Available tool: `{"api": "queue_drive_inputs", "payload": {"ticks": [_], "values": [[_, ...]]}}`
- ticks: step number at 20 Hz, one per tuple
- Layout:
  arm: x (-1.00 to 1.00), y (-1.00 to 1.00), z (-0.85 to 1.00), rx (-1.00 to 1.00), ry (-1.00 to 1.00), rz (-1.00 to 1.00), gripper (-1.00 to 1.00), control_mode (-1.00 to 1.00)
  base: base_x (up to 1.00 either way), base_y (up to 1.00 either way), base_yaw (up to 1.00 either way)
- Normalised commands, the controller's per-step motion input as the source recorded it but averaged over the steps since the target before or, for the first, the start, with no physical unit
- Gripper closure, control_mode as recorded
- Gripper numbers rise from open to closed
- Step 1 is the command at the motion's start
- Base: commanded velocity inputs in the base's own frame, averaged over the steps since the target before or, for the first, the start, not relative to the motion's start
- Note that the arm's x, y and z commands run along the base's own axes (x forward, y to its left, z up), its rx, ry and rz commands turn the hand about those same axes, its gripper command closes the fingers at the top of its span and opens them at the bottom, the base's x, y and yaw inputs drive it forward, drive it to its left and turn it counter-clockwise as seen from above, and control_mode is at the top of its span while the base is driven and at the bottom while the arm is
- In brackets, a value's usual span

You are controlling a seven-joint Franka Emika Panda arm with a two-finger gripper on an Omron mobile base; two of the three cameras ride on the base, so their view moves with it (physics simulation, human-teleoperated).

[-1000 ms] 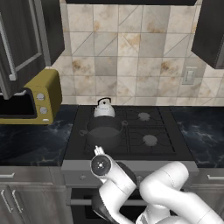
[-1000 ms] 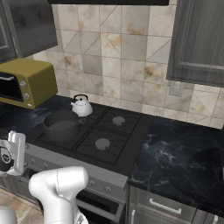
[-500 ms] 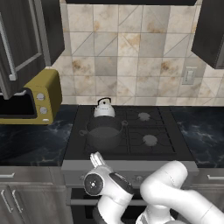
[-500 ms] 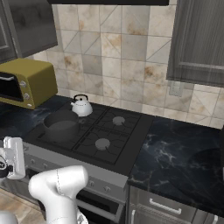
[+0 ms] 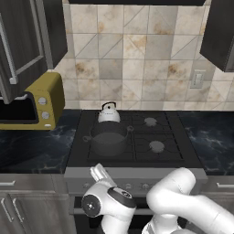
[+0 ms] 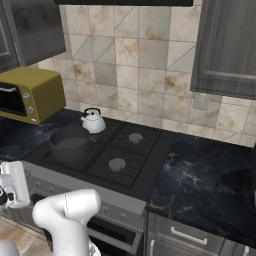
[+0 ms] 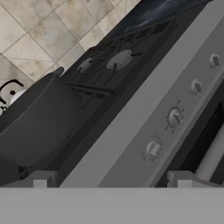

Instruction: Pick the kettle from the cabinet and place it on a stove burner. Then pick the pot from the counter and place it on another stove burner. Finally, turn both burners on.

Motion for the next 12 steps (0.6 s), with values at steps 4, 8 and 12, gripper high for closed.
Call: {"api": "queue_drive_inputs", "payload": {"ticks": [4, 8, 12], "values": [[0.0, 0.0, -0.2, -0.12, -0.01, 0.0, -1.0, -1.0, 0.0, 0.0, 0.0], [0.0, 0.0, -0.22, -0.1, 0.0, 0.0, -1.0, -1.0, 0.0, 0.0, 0.0], [0.0, 0.0, -0.18, -0.09, 0.0, 0.0, -1.0, -1.0, 0.0, 0.0, 0.0]]}}
